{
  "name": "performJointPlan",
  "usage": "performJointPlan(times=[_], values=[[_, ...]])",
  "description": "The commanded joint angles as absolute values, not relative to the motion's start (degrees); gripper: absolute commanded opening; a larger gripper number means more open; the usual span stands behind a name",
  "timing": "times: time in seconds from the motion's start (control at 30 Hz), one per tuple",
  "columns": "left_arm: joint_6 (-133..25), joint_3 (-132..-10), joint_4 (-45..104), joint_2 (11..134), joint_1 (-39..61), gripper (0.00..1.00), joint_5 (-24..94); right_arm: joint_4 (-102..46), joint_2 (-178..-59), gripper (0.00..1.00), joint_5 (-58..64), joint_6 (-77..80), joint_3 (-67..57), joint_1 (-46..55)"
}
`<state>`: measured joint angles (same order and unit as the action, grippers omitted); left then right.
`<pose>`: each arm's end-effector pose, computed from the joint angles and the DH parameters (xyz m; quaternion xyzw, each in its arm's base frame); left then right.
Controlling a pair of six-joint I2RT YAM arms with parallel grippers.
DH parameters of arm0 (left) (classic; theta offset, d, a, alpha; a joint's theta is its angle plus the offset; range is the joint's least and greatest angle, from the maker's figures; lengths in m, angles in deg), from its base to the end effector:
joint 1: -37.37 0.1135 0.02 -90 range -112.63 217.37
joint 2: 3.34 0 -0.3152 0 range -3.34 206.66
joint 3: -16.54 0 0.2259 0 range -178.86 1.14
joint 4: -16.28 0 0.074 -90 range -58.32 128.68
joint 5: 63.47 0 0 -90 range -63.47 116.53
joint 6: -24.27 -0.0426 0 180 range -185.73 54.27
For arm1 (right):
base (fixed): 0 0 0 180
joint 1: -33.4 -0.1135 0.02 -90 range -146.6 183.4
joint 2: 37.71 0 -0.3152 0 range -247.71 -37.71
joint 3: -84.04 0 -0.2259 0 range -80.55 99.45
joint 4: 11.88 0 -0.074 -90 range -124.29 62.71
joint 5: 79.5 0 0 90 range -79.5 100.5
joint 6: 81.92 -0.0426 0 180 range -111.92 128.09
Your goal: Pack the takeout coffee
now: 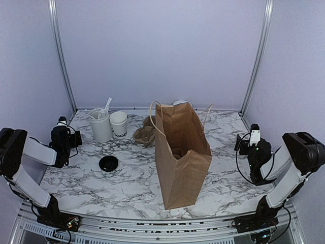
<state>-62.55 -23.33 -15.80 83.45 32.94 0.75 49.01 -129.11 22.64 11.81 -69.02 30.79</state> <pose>0.2659 -0.0020 0.2344 -0.1276 0.7740 0.1370 0.6049 0.2407 0.0020 0.2176 0.0322 0.7276 -0.0837 0.6801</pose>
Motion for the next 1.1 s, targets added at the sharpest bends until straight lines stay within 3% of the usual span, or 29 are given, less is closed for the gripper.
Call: performJointPlan(times=[0.0,0.4,0.47,1.07], values=[[-64.63,-22.34,-22.46,83.75,33.86,0.99,8.15,50.67,-129.39,1.00,22.33,12.48,-67.62,31.19],[-65.99,-14.09,-35.02,82.20,35.14,0.99,16.39,50.67,-129.39,1.00,22.35,12.48,-67.63,31.20],[-66.98,-10.97,-44.83,84.53,35.51,0.99,19.85,50.67,-129.41,1.00,22.37,12.48,-67.59,31.20],[-64.80,-13.01,-39.60,84.28,36.04,0.99,16.04,50.67,-129.40,1.00,22.36,12.47,-67.58,31.15]])
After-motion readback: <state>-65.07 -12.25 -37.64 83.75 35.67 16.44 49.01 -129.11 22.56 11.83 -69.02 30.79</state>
